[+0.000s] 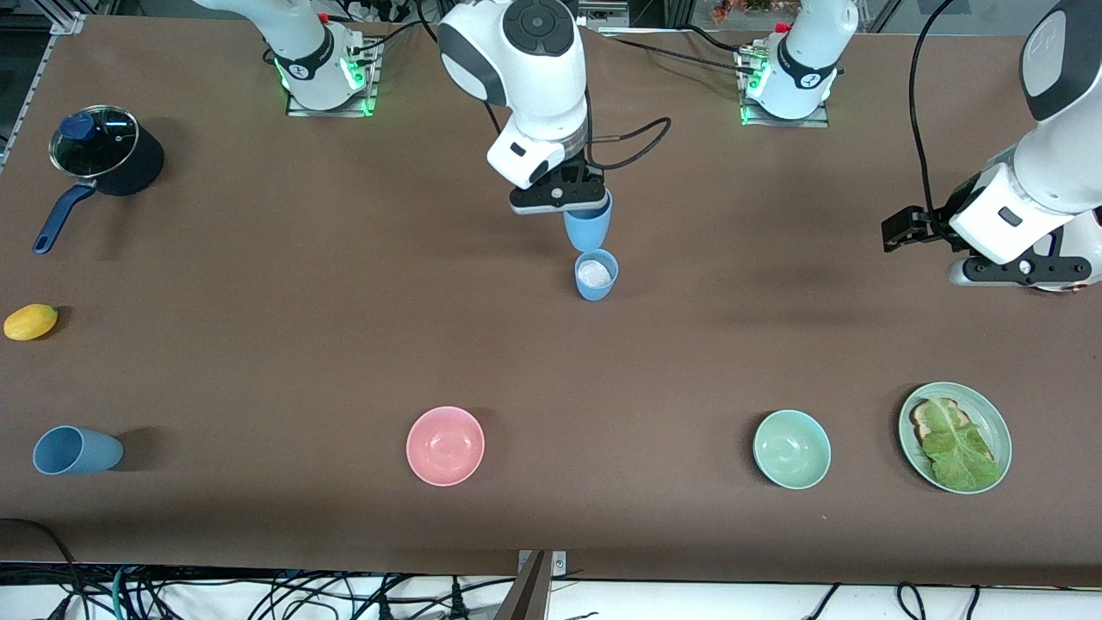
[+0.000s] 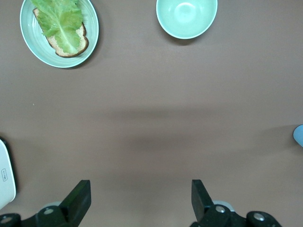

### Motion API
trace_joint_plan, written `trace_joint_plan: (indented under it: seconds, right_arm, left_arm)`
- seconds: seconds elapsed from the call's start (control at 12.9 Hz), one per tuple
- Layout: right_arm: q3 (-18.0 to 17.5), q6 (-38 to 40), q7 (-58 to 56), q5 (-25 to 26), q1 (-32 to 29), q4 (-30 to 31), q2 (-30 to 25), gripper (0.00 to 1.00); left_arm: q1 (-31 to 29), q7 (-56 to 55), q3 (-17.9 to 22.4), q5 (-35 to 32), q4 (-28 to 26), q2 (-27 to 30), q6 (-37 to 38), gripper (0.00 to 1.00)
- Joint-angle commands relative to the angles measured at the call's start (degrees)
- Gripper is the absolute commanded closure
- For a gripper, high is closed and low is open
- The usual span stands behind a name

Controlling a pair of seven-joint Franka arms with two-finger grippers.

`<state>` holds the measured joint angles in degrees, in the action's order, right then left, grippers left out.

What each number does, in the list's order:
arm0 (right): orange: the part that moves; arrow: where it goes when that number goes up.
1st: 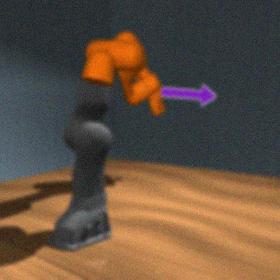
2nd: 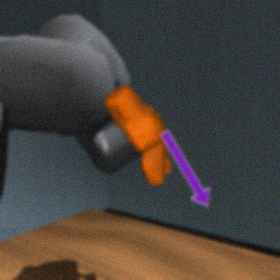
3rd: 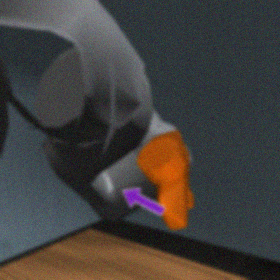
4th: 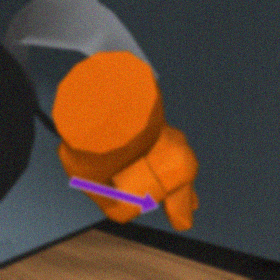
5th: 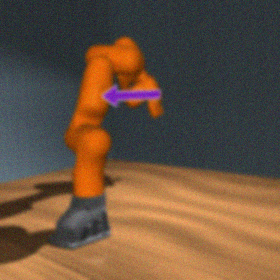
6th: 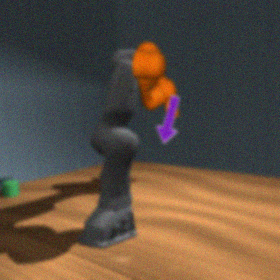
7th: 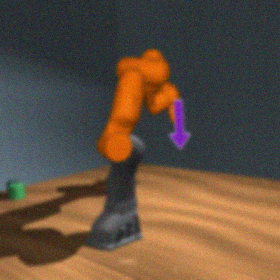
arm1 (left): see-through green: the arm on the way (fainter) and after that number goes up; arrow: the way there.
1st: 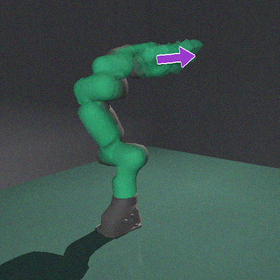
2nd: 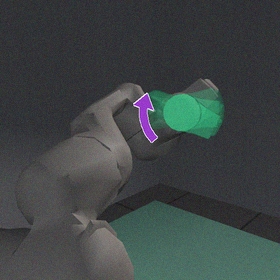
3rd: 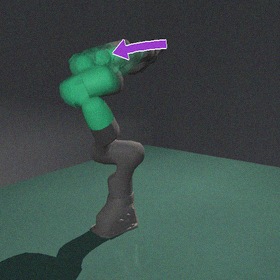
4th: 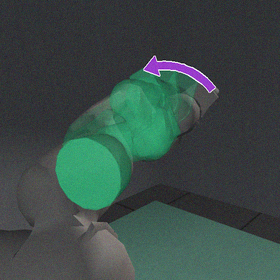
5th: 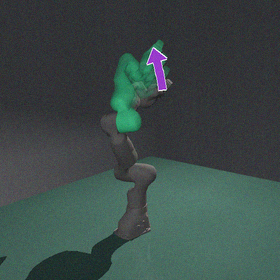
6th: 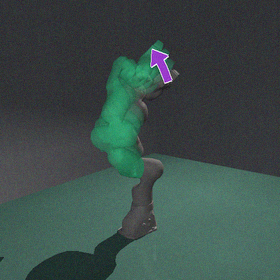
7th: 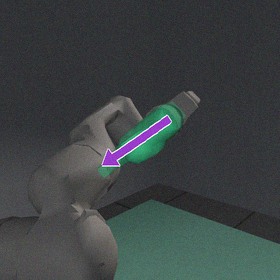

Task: Stack blue cups with both arms
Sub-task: 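Lower the blue cup into the tissue cup with the right gripper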

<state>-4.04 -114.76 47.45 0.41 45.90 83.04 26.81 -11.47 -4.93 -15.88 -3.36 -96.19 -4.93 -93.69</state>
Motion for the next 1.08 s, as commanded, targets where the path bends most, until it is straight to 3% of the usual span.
trace_joint_plan:
  seconds: [0.0,0.39,1.01]
  right_arm:
    - [0.1,0.0,0.0,2.0,-0.8,-5.0,4.0,1.0]
    - [2.3,-0.7,0.1,2.9,0.1,-12.3,9.3,1.0]
    - [2.7,-2.2,0.7,3.3,1.7,-11.9,11.1,1.0]
  left_arm:
    - [-1.0,2.2,0.0,1.6,-5.0,3.7,-3.3,0.06]
    - [-1.3,2.7,0.0,1.6,-8.0,4.8,-5.9,0.06]
    - [-2.2,5.8,0.1,1.6,-6.7,4.2,-5.5,0.05]
